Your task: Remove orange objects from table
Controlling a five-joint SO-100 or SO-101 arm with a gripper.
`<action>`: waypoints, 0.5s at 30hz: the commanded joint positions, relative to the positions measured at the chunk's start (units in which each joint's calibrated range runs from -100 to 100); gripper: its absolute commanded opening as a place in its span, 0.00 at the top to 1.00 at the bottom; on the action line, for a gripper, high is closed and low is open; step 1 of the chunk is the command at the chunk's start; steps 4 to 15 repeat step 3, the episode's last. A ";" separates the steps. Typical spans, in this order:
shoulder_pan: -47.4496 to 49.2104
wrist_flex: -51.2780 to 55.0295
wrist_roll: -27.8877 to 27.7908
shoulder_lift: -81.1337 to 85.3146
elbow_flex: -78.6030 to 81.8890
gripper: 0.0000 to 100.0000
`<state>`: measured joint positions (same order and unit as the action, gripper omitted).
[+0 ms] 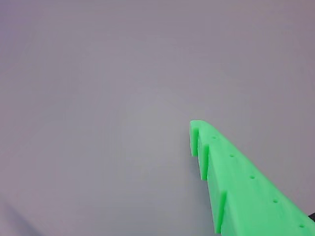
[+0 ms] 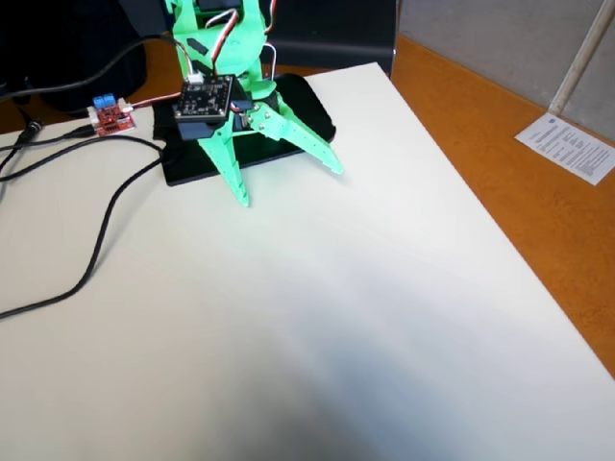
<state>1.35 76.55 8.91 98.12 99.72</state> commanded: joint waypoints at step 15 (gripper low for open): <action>0.46 0.26 0.15 0.36 -0.11 0.48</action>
